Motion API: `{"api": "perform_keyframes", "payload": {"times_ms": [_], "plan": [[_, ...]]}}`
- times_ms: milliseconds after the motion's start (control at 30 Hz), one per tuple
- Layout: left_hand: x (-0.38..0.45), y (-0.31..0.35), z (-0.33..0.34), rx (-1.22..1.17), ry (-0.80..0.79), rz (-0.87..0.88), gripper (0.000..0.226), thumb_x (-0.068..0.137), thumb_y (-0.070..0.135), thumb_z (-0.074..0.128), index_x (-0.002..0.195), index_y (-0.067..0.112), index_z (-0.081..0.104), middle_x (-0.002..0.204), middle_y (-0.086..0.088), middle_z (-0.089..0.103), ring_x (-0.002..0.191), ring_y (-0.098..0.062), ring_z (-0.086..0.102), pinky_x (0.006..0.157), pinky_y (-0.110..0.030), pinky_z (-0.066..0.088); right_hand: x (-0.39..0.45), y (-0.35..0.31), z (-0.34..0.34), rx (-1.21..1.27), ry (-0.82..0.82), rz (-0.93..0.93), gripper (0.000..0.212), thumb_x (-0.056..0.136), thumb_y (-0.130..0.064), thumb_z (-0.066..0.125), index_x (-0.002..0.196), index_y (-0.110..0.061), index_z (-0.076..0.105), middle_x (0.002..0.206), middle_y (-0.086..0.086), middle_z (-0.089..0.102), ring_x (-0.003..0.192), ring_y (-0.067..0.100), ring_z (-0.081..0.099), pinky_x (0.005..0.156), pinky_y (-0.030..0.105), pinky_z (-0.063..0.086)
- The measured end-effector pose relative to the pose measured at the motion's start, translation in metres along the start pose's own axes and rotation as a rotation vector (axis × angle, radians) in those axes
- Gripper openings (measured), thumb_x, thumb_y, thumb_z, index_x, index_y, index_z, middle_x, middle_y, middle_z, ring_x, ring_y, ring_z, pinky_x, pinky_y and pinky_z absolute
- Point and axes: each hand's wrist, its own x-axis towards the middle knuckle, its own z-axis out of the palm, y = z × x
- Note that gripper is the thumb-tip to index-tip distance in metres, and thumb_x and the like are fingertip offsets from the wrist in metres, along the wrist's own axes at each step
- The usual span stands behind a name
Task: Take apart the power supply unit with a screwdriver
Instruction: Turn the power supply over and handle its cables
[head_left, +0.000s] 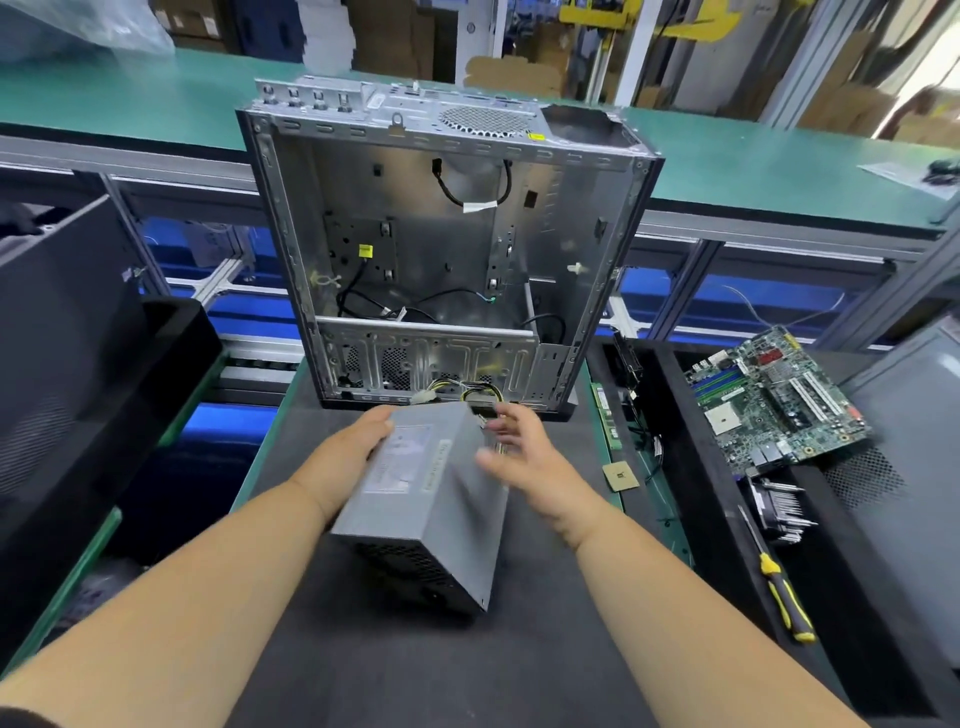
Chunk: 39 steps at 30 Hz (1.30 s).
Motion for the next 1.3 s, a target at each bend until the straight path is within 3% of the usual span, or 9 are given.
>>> {"api": "perform_keyframes", "payload": {"times_ms": [100, 267, 400, 567, 633, 767, 967, 1100, 1300], "plan": [[-0.009, -0.004, -0.027, 0.043, 0.058, -0.060, 0.032, 0.105, 0.030, 0.037, 0.123, 0.033, 0.062, 0.113, 0.000, 0.072, 0.098, -0.018, 0.070, 0.092, -0.037, 0.050, -0.013, -0.008, 0.016, -0.293, -0.276, -0.006, 0.128, 0.059, -0.055, 0.086, 0.153, -0.049, 0.000, 0.157, -0.019, 0.009, 0.147, 0.005, 0.013, 0.119, 0.034, 0.020], [-0.026, -0.012, -0.038, 0.050, 0.117, -0.172, 0.045, 0.094, 0.063, 0.046, 0.119, 0.032, 0.067, 0.107, -0.001, 0.075, 0.099, -0.020, 0.072, 0.098, -0.041, 0.049, -0.014, -0.012, 0.047, -0.777, -0.386, -0.048, 0.144, 0.054, -0.061, 0.088, 0.140, -0.061, -0.027, 0.158, -0.014, -0.030, 0.146, 0.012, -0.031, 0.121, 0.054, -0.002], [-0.034, -0.009, -0.034, 0.075, 0.123, -0.163, 0.041, 0.096, 0.062, 0.042, 0.103, 0.036, 0.073, 0.094, 0.003, 0.077, 0.086, -0.016, 0.074, 0.081, -0.037, 0.052, -0.010, -0.018, 0.054, -0.926, -0.340, -0.120, 0.139, 0.059, -0.054, 0.087, 0.142, -0.057, -0.024, 0.157, -0.009, -0.017, 0.148, 0.016, -0.015, 0.122, 0.048, 0.012], [-0.040, -0.007, -0.032, 0.181, 0.006, -0.106, 0.039, 0.100, 0.052, 0.039, 0.119, 0.032, 0.066, 0.118, -0.001, 0.071, 0.108, -0.021, 0.067, 0.103, -0.044, 0.047, -0.007, -0.023, 0.051, -1.051, -0.329, -0.153, 0.135, 0.058, -0.057, 0.085, 0.151, -0.050, -0.011, 0.159, 0.000, -0.004, 0.148, 0.023, -0.004, 0.123, 0.042, 0.012], [-0.041, -0.010, -0.031, 0.265, 0.019, -0.046, 0.035, 0.101, 0.046, 0.043, 0.132, 0.037, 0.057, 0.143, 0.006, 0.052, 0.125, -0.011, 0.054, 0.112, -0.039, 0.036, -0.008, -0.025, 0.050, -1.157, -0.339, -0.138, 0.133, 0.058, -0.060, 0.084, 0.155, -0.044, -0.007, 0.160, 0.006, -0.001, 0.148, 0.026, -0.004, 0.123, 0.047, 0.006], [-0.046, -0.009, -0.028, 0.482, -0.047, -0.018, 0.076, 0.093, 0.049, 0.058, 0.156, 0.032, 0.017, 0.157, 0.015, 0.015, 0.138, -0.005, 0.027, 0.112, -0.027, 0.024, -0.009, -0.029, 0.051, -1.298, -0.385, -0.093, 0.130, 0.062, -0.066, 0.080, 0.157, -0.037, -0.005, 0.161, 0.012, -0.004, 0.149, 0.030, -0.008, 0.121, 0.054, -0.002], [-0.055, -0.010, -0.025, 0.931, -0.225, 0.066, 0.136, 0.066, 0.049, 0.086, 0.149, 0.046, -0.021, 0.158, 0.016, -0.017, 0.148, -0.010, -0.012, 0.121, -0.038, 0.011, -0.003, -0.034, 0.063, -1.319, -0.416, -0.029, 0.125, 0.067, -0.072, 0.072, 0.157, -0.032, -0.004, 0.162, 0.019, -0.006, 0.151, 0.030, -0.013, 0.121, 0.055, -0.003], [-0.053, -0.010, -0.023, 1.250, -0.267, 0.180, 0.146, 0.054, 0.059, 0.086, 0.134, 0.057, -0.035, 0.152, 0.012, -0.040, 0.142, -0.011, -0.034, 0.119, -0.039, 0.001, -0.001, -0.038, 0.066, -1.339, -0.399, -0.059, 0.119, 0.064, -0.068, 0.075, 0.155, -0.026, 0.009, 0.156, 0.020, 0.014, 0.146, 0.035, 0.013, 0.120, 0.051, 0.016], [-0.052, -0.013, -0.021, 1.446, -0.202, 0.309, 0.140, 0.061, 0.061, 0.080, 0.138, 0.046, -0.036, 0.154, 0.008, -0.038, 0.145, -0.016, -0.030, 0.117, -0.034, -0.008, 0.001, -0.044, 0.069, -1.542, -0.377, -0.180, 0.109, 0.062, -0.075, 0.068, 0.145, -0.019, 0.025, 0.123, 0.015, 0.044, 0.109, 0.033, 0.050, 0.086, 0.040, 0.044]]}}
